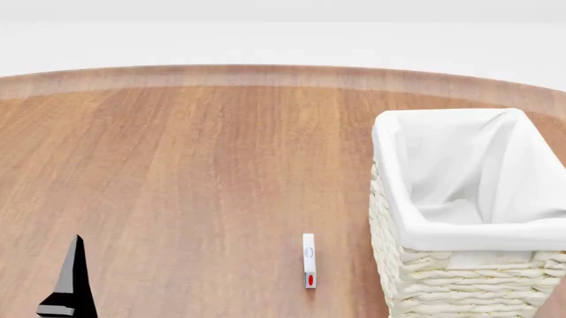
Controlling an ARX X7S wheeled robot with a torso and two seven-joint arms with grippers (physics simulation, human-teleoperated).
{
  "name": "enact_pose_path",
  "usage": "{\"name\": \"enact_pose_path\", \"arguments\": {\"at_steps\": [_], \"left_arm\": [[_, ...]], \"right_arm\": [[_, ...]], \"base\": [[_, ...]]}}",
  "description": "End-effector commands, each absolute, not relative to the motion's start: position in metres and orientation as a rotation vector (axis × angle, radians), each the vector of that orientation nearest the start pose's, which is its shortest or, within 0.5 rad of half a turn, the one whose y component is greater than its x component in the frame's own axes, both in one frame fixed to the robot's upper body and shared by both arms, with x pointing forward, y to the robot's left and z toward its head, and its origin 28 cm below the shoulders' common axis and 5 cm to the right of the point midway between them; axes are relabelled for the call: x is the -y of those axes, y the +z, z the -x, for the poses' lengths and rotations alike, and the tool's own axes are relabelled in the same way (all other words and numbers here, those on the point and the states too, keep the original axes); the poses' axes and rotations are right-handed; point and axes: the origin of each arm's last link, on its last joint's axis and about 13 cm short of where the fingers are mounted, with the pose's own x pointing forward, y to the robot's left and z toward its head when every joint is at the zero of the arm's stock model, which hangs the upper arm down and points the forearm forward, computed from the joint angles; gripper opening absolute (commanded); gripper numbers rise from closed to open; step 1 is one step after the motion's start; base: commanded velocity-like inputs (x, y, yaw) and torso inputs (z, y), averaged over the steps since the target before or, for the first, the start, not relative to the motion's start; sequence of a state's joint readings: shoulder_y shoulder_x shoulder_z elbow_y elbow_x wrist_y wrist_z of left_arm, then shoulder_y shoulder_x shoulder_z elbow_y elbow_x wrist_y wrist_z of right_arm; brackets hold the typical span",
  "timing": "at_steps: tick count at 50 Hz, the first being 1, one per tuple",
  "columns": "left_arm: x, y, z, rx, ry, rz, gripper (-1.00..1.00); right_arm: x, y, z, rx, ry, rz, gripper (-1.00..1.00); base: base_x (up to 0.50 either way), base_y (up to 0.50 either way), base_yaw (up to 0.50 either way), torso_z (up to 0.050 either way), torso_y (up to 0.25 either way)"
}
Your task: Pick up the tomato sauce, and put it in the basket.
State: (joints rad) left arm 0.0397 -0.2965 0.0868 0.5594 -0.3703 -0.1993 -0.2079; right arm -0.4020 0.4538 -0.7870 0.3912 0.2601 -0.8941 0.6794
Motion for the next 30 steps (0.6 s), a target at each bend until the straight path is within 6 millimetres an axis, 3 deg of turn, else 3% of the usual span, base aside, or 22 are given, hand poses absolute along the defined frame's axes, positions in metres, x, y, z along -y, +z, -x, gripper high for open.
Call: {"name": "enact_pose_path", "arguments": {"at_steps": [1,30], "left_arm": [[-0.224,0.107,-0.191,0.246,-0.061,0.103,1.0],[-0.225,0.106,-0.19,0.246,-0.061,0.098,1.0]], "right_arm": [[0.103,-0.076,-0.019,-0.203,0.008,-0.034,1.0],[0.103,-0.07,-0.04,-0.204,0.027,-0.027,1.0]], "base": [[0.0,0.0,0.0,0.0,0.0],[0.0,0.0,0.0,0.0,0.0]]}}
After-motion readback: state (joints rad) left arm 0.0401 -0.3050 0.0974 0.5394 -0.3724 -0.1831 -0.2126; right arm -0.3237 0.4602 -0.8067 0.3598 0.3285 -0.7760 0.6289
